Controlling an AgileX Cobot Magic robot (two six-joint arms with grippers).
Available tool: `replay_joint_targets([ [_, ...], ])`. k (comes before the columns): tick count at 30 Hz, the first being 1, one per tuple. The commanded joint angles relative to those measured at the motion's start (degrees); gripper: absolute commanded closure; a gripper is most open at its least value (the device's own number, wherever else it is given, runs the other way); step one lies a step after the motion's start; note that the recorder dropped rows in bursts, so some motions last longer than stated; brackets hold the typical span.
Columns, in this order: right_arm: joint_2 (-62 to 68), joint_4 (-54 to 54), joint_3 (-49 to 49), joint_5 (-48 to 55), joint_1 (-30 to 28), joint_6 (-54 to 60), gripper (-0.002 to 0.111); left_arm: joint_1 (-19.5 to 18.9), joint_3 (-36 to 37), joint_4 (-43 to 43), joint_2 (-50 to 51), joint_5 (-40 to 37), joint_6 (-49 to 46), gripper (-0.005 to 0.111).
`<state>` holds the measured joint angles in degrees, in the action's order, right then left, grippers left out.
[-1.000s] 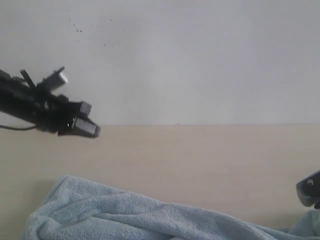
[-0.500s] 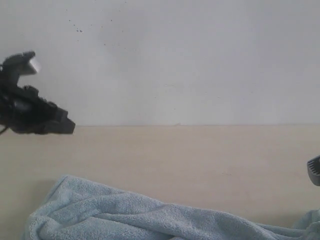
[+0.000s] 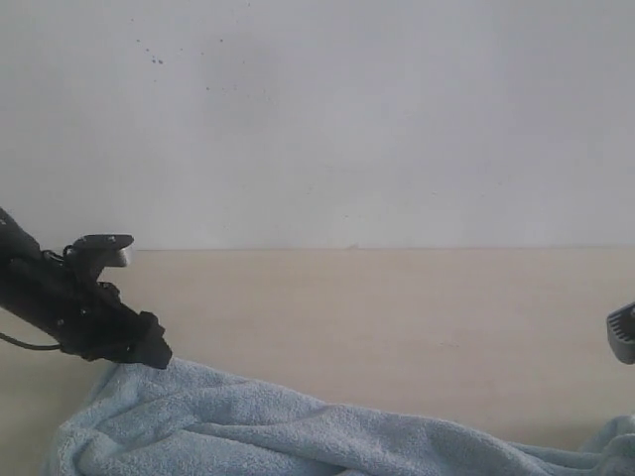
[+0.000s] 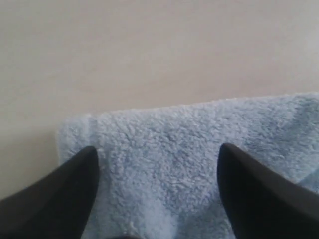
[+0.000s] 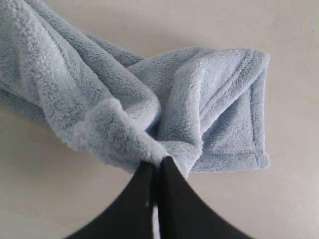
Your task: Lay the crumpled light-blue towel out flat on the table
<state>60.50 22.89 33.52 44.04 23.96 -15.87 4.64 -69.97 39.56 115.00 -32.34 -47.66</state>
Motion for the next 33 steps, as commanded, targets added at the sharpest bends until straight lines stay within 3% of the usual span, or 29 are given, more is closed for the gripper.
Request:
replay_joint_targets([
  [1, -0.4, 0.0, 0.4, -0.5, 0.0, 0.0, 0.108, -0.1, -2.4, -3.6, 0.0, 2.3, 4.3, 0.043],
  [7, -0.4, 0.4, 0.4, -0.5, 0.0, 0.0, 0.108, -0.1, -2.4, -8.9, 2.9, 4.8, 7.6, 0.043],
  [12, -0.4, 0.7, 0.4, -0.5, 0.0, 0.0, 0.108, -0.1, -2.4, -7.7, 3.0, 3.8, 7.1, 0.045],
  [14, -0.4, 0.7, 0.4, -0.5, 0.0, 0.0, 0.108, -0.1, -2.4, -7.7, 3.0, 2.0, 7.1, 0.064],
  [17, -0.4, 0.7, 0.4, -0.5, 0.0, 0.0, 0.108, -0.1, -2.4, -7.6, 3.0, -0.5, 6.9, 0.102],
  [24, -0.4, 0.8, 0.4, -0.5, 0.0, 0.0, 0.108, -0.1, -2.4, -8.3, -3.0, -2.0, 6.7, 0.103],
  [29, -0.4, 0.8, 0.4, -0.5, 0.0, 0.0, 0.108, -0.1, -2.0, -1.3, -15.1, -2.3, 6.7, 0.103],
  [33, -0.4, 0.8, 0.4, 0.0, 0.0, 0.0, 0.108, -0.1, 1.6, -1.0, -26.8, -3.3, 6.7, 0.103],
])
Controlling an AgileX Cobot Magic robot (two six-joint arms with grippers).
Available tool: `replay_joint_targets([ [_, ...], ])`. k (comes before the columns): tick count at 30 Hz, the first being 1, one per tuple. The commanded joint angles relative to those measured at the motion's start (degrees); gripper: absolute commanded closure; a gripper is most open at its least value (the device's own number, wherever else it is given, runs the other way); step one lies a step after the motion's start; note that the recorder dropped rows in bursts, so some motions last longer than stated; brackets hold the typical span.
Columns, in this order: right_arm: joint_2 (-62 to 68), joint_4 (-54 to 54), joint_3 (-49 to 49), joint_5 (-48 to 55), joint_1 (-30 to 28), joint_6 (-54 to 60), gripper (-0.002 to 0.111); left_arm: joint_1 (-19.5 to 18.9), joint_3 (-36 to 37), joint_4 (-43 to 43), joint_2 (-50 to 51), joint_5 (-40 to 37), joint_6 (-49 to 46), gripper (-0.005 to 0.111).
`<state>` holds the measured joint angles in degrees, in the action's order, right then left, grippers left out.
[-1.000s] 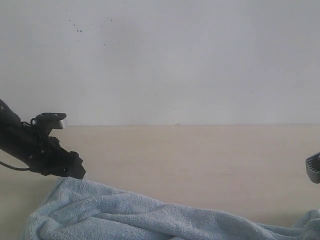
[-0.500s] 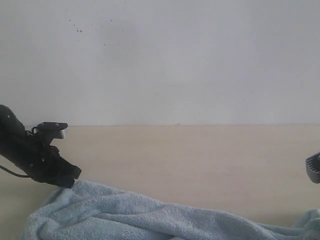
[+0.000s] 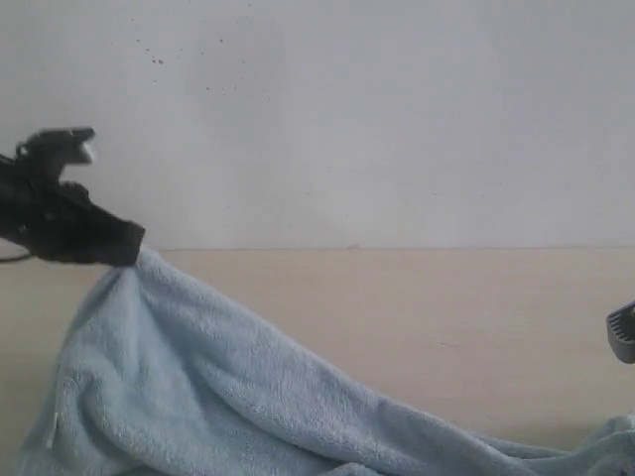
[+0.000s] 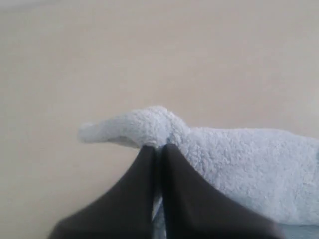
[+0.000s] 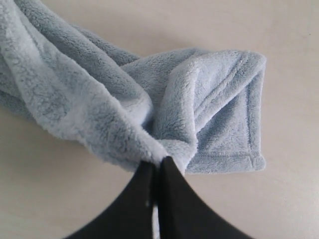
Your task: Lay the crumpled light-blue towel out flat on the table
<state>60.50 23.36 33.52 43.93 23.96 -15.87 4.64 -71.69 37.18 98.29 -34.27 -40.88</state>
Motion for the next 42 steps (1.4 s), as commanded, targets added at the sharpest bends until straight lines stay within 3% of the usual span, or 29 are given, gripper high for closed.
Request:
replay_joint_targets([
  [1, -0.4, 0.3, 0.4, 0.4, 0.0, 0.0, 0.108, -0.1, 5.1, 1.4, -12.9, -1.6, 0.0, 0.103],
  [9, -0.5, 3.4, 0.4, 5.8, 0.0, -0.1, 0.108, -0.1, 25.5, 1.4, -33.5, -2.6, 1.1, 0.103],
  [16, -2.8, 3.5, 0.4, 5.8, 0.0, -0.1, 0.108, -0.1, 40.2, 1.1, -44.7, -11.8, 1.8, 0.103],
  [21, -2.7, 1.3, 0.4, 5.9, 0.0, -0.1, 0.108, -0.1, 42.9, 1.1, -47.3, -10.9, 2.3, 0.103],
  [24, -2.7, 1.1, 0.4, 6.0, 0.0, -0.2, 0.108, -0.1, 42.0, 0.7, -47.8, -5.5, 1.5, 0.101],
  [27, -2.7, 0.3, 0.4, 5.0, 0.0, -0.2, 0.108, -0.1, 42.0, 1.0, -46.5, 2.9, -4.0, 0.085],
  [30, -2.7, -0.3, 0.4, 4.4, 0.0, -0.2, 0.108, 0.0, 42.0, 6.1, -41.8, 9.9, -8.7, 0.054],
  [31, -2.7, -0.5, 0.4, 4.3, 0.0, -0.1, 0.108, 0.0, 41.6, 12.1, -37.5, 11.9, -11.3, 0.038],
  [33, -2.7, -0.5, 0.4, 4.3, 0.0, -0.1, 0.108, 0.0, 39.4, 14.0, -30.1, 7.8, -10.3, 0.036],
  [36, -2.7, -0.5, 0.4, 4.3, 0.0, -0.1, 0.108, -0.1, 35.1, 1.6, -21.8, -0.3, 4.0, 0.046],
  [37, -2.7, -0.5, 0.4, 4.3, 0.0, -0.1, 0.108, -0.1, 33.7, -9.1, -18.8, -1.2, 14.8, 0.049],
  [40, -2.7, -0.5, 0.4, 4.0, 0.0, -0.1, 0.108, -0.1, 32.7, -29.0, -16.0, -4.5, 36.3, 0.044],
  [42, -2.7, -0.5, 0.4, 3.8, 0.0, -0.1, 0.108, -0.1, 32.7, -28.8, -16.0, -4.4, 37.6, 0.042],
])
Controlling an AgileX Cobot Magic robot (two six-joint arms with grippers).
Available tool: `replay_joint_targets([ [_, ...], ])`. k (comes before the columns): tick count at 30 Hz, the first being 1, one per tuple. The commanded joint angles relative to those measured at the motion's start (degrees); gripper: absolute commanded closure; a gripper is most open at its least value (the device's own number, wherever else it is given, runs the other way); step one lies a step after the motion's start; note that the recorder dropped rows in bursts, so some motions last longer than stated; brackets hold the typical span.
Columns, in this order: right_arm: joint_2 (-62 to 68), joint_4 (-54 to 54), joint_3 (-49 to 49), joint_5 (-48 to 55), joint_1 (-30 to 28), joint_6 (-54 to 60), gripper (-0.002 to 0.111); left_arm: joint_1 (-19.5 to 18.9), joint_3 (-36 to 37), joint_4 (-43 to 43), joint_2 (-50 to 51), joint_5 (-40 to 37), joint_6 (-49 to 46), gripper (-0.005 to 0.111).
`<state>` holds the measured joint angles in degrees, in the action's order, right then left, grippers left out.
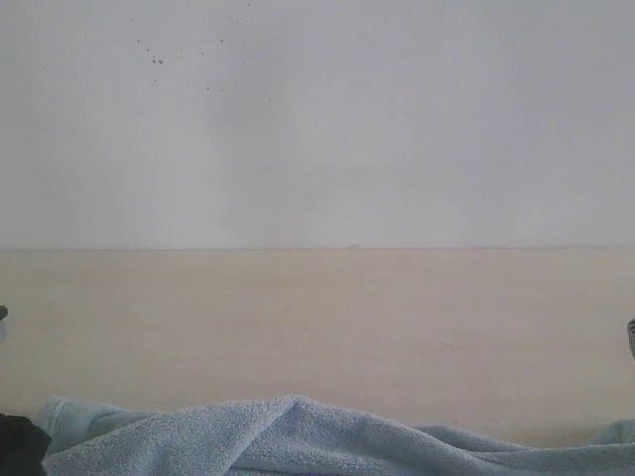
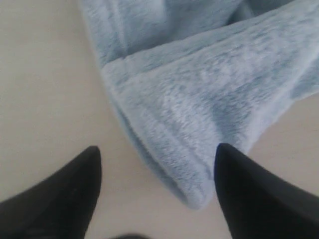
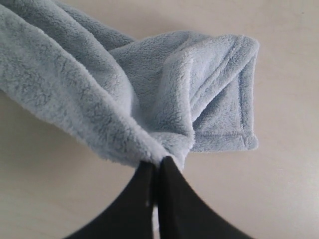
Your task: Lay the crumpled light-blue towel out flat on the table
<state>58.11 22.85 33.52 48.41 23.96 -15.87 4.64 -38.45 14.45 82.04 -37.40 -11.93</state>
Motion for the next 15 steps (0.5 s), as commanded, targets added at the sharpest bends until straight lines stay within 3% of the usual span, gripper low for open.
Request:
replay_joint_targets([
  [1, -0.3, -0.1, 0.4, -0.8, 0.0, -0.1, 0.108, -0.1, -0.3, -4.5, 0.3, -0.5, 7.7, 0.042],
  [6, -0.3, -1.5, 0.4, -0.7, 0.0, -0.1, 0.108, -0.1, 0.9, 5.9, 4.3, 6.2, -4.6, 0.043],
  [15, -0.3, -1.4, 0.4, -0.8, 0.0, 0.0, 0.108, -0.1, -1.2, 14.4, 12.3, 6.0, -9.7, 0.043],
])
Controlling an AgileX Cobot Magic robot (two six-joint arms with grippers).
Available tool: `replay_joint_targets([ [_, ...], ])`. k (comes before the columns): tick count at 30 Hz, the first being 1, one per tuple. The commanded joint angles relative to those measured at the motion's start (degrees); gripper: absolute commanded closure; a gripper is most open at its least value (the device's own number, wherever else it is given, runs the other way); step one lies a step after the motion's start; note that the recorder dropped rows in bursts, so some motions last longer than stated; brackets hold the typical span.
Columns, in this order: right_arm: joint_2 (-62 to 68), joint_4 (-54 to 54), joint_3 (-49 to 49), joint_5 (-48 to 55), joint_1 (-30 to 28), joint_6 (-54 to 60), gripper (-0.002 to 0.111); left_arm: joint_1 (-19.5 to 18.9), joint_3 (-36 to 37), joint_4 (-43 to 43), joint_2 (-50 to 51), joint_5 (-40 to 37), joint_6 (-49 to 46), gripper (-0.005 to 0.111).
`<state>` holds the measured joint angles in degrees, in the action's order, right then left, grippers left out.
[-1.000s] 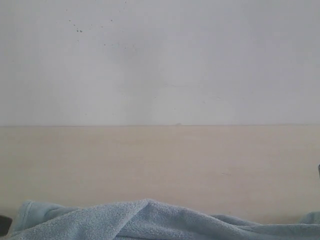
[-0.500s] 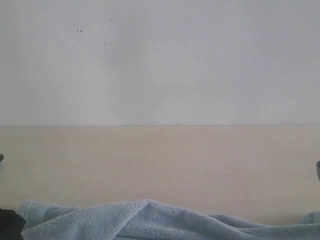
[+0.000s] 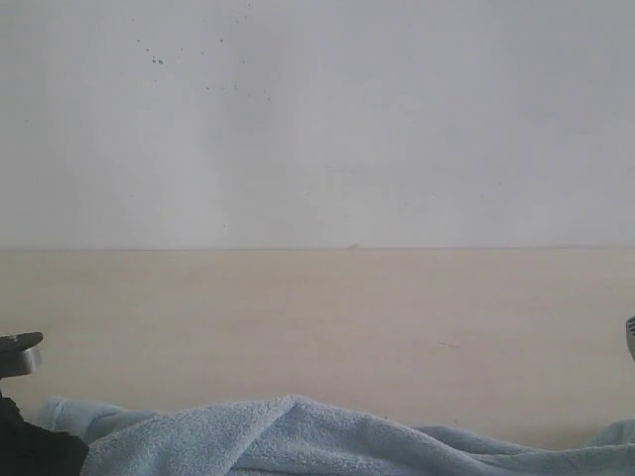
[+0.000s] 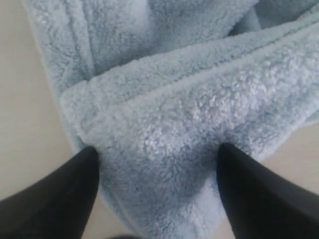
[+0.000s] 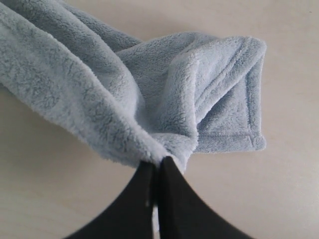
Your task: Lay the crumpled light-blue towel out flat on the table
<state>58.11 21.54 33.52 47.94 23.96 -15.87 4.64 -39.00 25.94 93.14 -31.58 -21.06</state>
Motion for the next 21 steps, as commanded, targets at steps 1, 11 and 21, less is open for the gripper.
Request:
replay_joint_targets([
  [1, -0.3, 0.0, 0.4, -0.4, 0.0, 0.0, 0.108, -0.1, -1.4, 4.2, 1.2, 0.0, -0.7, 0.043],
  [11, -0.3, 0.0, 0.4, -2.4, 0.0, 0.0, 0.108, -0.1, -2.3, 6.5, 1.2, -1.0, -2.9, 0.102],
  [21, -2.0, 4.9, 2.0, -2.7, 0.0, -2.2, 0.108, -0.1, -6.4, 31.5, -14.6, -19.7, -30.9, 0.103],
])
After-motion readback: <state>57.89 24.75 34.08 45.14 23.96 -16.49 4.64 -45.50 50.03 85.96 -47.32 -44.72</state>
